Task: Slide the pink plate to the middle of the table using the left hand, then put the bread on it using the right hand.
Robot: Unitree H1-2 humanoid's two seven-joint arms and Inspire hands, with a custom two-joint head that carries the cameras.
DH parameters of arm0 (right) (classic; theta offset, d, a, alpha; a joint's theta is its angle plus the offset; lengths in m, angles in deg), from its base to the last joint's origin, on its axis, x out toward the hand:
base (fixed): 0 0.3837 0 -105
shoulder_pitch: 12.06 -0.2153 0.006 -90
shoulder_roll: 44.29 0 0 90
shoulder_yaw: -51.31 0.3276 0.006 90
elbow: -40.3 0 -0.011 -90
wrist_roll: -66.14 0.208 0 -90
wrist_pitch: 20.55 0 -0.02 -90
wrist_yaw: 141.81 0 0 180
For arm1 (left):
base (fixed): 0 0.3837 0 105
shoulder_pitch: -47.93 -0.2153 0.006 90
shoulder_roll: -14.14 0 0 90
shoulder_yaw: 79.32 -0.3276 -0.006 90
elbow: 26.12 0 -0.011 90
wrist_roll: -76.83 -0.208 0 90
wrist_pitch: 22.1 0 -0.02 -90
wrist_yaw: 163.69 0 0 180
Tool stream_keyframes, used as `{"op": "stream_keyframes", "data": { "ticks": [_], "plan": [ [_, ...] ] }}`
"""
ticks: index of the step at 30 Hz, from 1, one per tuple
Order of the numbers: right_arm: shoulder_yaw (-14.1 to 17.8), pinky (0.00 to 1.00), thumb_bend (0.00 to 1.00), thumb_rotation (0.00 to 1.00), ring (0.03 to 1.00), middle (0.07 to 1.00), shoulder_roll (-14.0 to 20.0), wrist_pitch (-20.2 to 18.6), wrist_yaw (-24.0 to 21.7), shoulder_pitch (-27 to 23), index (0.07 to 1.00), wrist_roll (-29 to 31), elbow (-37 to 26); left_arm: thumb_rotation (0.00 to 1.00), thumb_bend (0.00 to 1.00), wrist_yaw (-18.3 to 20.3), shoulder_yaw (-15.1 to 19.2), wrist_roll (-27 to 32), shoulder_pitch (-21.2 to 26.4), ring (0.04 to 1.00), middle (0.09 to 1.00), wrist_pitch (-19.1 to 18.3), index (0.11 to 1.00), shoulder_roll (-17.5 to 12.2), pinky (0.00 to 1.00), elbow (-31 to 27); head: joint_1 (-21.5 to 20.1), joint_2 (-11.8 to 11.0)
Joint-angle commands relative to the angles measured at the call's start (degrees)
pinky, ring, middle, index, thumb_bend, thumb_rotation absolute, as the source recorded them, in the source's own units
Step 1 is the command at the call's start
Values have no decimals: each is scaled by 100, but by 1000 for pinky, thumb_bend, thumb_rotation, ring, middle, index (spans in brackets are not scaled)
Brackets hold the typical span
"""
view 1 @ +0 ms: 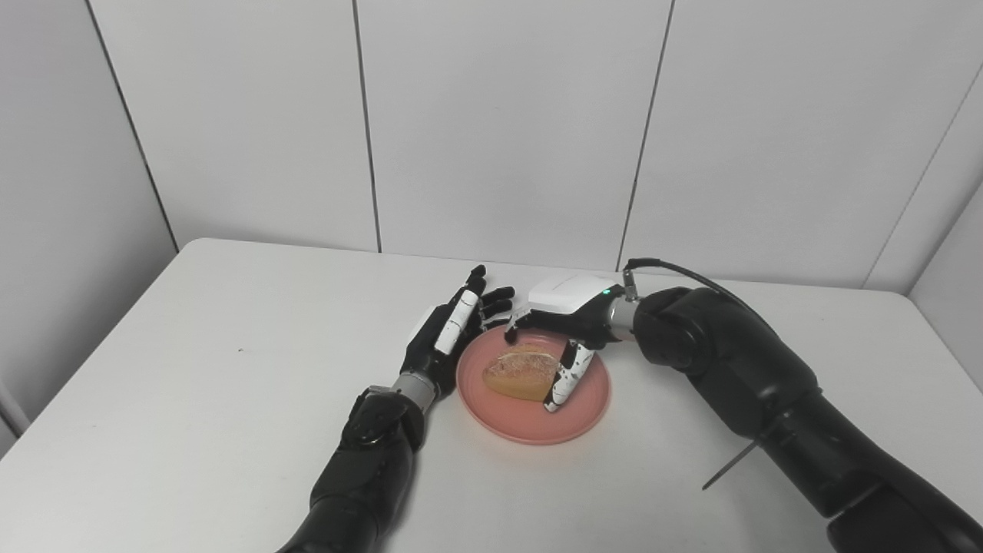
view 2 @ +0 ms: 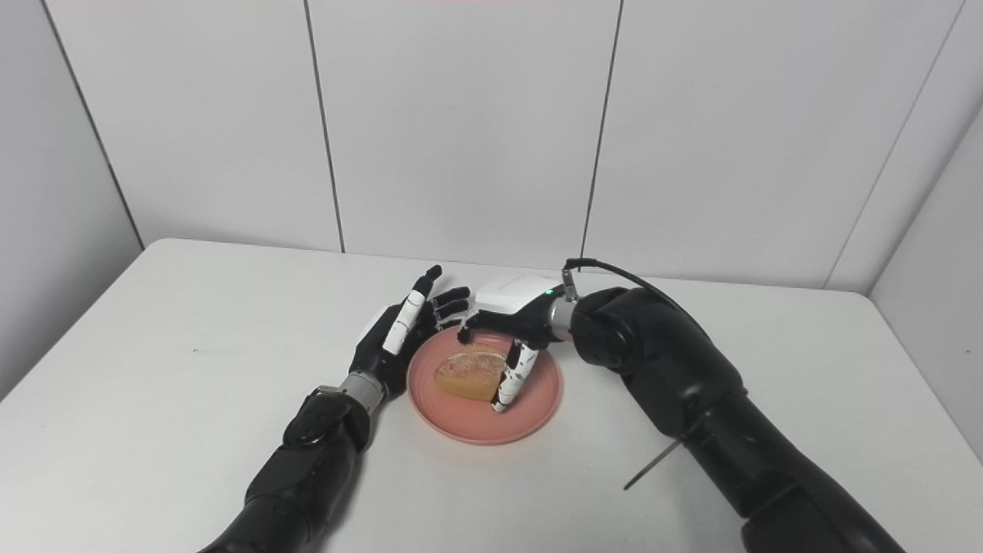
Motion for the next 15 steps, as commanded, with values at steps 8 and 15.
{"op": "stream_keyframes", "data": {
  "ticks": [8, 15],
  "plan": [
    [1300, 785, 1000, 471, 869, 838, 409, -199, 526, 290, 766, 1098, -524, 805, 927, -88, -12, -23, -561, 876, 875, -114, 1000, 99, 807, -34, -36, 2],
    [2285, 815, 1000, 561, 904, 887, 405, -131, 889, 935, 836, 2307, -588, 772, 886, -209, 10, -49, -595, 904, 926, 172, 1000, 129, 835, -28, -159, 2]
  ]
}}
